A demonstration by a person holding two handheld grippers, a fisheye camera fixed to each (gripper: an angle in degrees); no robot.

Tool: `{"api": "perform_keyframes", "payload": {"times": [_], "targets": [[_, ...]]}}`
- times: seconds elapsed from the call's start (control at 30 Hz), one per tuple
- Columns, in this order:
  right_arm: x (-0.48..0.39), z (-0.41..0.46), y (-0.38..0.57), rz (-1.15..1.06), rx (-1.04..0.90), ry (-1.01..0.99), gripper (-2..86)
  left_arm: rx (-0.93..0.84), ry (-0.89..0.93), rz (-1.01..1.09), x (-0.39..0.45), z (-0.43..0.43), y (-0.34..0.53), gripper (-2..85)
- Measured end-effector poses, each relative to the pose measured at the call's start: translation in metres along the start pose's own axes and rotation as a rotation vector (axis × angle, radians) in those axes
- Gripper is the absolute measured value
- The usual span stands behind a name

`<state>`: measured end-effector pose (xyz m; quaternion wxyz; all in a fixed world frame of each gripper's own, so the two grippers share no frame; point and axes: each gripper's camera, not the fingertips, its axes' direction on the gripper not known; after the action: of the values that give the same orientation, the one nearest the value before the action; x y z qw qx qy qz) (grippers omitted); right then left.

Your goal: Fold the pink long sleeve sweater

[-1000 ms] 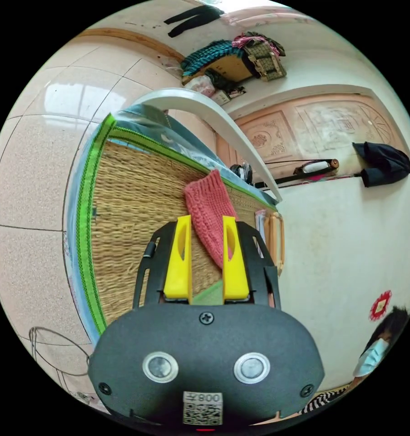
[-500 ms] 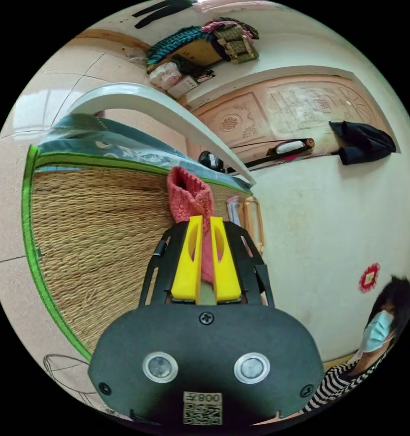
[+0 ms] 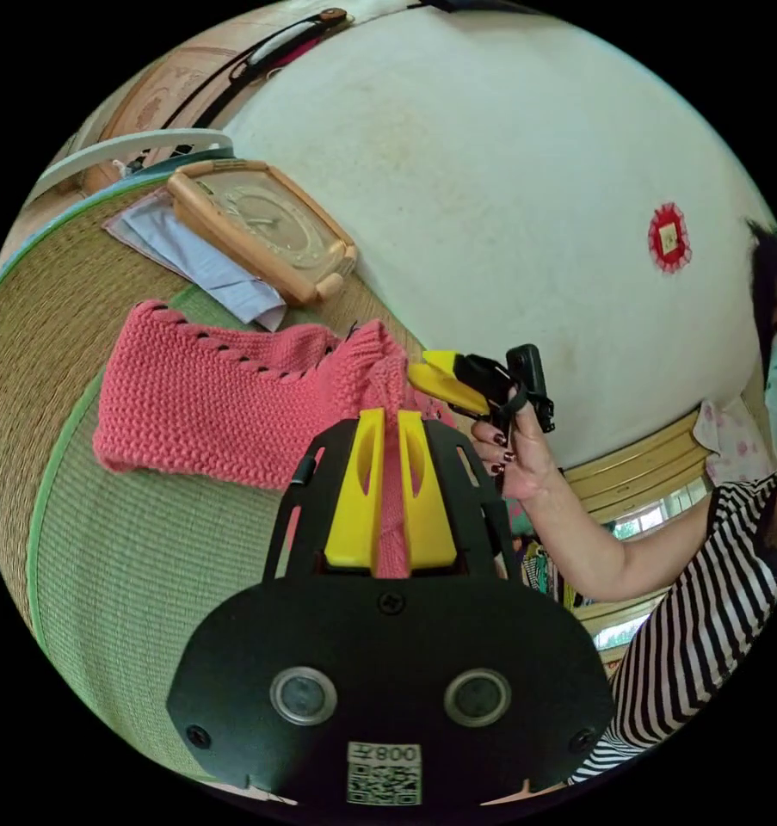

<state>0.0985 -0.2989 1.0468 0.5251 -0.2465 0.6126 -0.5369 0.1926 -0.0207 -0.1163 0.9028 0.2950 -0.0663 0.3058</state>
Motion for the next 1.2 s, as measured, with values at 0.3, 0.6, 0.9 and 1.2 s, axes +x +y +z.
{"api": "perform_keyframes", "payload": {"times": [0.3,0.6,0.9,1.2], "targets": [[0.032,-0.052,0.029,0.174,-0.010,-0.061,6.0,-0.133,-0.121,0.173,0.062,0.077,0.014,2.1],[-0.003,-0.164,0.054,0.050,0.092,-0.091,1.0,-0.109,-0.066,0.421,0.147,0.135,0.003,0.4],[0.009,-0.266,0.138,0.156,0.227,-0.046,0.3,-0.183,0.057,0.215,0.121,0.206,0.036,3.2],[0.016,-0.320,0.185,0.212,0.304,-0.078,0.3,-0.168,0.205,-0.230,0.026,0.239,0.064,7.6]]}}
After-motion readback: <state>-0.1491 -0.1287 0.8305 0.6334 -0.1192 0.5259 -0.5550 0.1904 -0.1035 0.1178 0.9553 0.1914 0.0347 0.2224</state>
